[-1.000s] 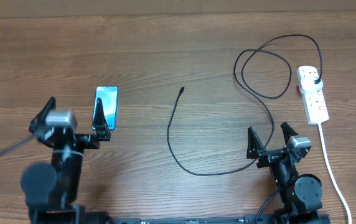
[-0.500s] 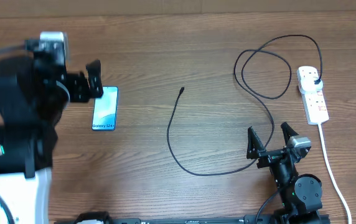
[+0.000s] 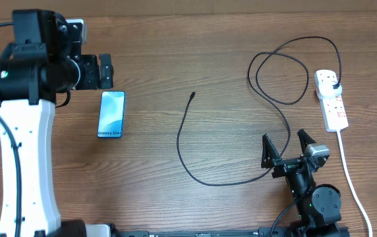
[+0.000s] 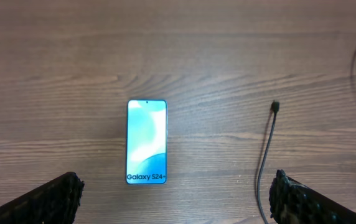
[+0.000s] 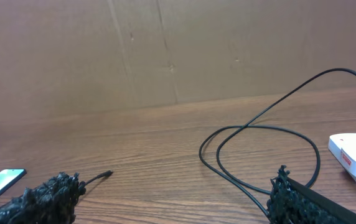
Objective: Plug charger to phone and switch on socket
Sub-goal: 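Move the left gripper over the blue phone and lower onto it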
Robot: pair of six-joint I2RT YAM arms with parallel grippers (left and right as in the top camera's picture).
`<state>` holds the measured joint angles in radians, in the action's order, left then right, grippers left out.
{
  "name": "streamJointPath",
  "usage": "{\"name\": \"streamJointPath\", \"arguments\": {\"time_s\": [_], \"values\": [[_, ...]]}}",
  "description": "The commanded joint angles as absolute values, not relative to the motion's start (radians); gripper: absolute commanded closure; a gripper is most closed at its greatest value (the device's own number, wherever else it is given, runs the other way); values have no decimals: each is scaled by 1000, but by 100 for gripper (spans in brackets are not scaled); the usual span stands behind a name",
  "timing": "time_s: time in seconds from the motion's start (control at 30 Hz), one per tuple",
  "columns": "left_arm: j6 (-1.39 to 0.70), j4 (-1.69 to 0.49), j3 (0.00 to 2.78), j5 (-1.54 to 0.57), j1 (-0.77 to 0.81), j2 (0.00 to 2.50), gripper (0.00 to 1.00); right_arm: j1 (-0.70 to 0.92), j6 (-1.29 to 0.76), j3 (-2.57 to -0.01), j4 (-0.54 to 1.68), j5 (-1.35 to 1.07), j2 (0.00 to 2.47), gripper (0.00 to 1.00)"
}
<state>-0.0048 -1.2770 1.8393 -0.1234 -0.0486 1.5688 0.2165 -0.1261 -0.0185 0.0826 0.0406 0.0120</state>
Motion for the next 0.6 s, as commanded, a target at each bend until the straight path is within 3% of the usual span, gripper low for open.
{"name": "streamJointPath", "arguments": {"time_s": [0.0,0.57], "values": [[-1,-1281,1866,-132,-59,1625,0,212,-118,-8,79,39,3,0],[-23,-1286,1866,-16,-57,1965,0,212,-119,-8,79,39,3,0]]}}
